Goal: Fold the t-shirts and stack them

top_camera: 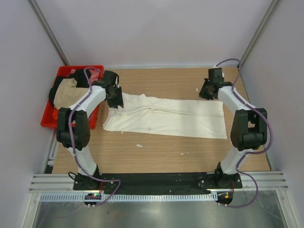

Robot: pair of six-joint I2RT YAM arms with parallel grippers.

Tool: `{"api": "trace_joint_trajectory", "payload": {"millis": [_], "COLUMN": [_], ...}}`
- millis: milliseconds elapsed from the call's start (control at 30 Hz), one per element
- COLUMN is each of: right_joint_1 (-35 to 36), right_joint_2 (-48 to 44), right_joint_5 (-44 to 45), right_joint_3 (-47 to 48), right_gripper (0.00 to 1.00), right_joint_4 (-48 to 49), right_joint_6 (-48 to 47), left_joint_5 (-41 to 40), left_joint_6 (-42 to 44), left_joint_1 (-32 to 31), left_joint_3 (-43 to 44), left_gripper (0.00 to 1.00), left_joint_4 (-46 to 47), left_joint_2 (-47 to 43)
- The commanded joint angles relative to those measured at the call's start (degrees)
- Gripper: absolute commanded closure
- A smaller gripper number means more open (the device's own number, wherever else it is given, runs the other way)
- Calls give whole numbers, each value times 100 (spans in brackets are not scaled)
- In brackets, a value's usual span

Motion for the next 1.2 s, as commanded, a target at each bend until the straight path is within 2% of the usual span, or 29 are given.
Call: {"api": "trace_joint_trajectory", "payload": {"millis": [0,67,200,400,567,667,767,933,1033,1167], "right_joint_1": [629,815,1201,1650,1756,1756,1774,1949,2098,2362], "right_joint_2": [264,466,914,1521,1777,1812,1725,1794,2049,2453], "right_joint_5": [-667,-1227,-1660,-1845,-1776,-1557,-1608,-1881,-2004,-2004], "right_joint_3": [278,287,410,436,401,497,655,1226,1753,2569], "right_gripper": [90,92,95,96,96,96,96,85,80,74], "right_joint_4": [551,878,1441,1705,1706,1442,1345,1380,1389,1275], "right_joint_6": [315,516,711,659,501,307,184,35,-158,-676], "left_joint_5": [382,286,23,-363,-549,-453,126,452,988,1068], "left_joint_6": [-158,-193,-377,-641,-651,-650,-615,-545,-475,-457], "left_joint_1": [3,3,3,3,38,249,478,671,689,698], "left_joint_3": [71,45,45,-79,202,378,370,413,484,598], "left_gripper": [66,67,68,67,63,59,56,54,55,55], "left_joint_4": [128,103,-73,-170,-293,-250,22,269,471,507], "left_joint_2": [223,407,645,698,382,373,443,671,952,1216]}}
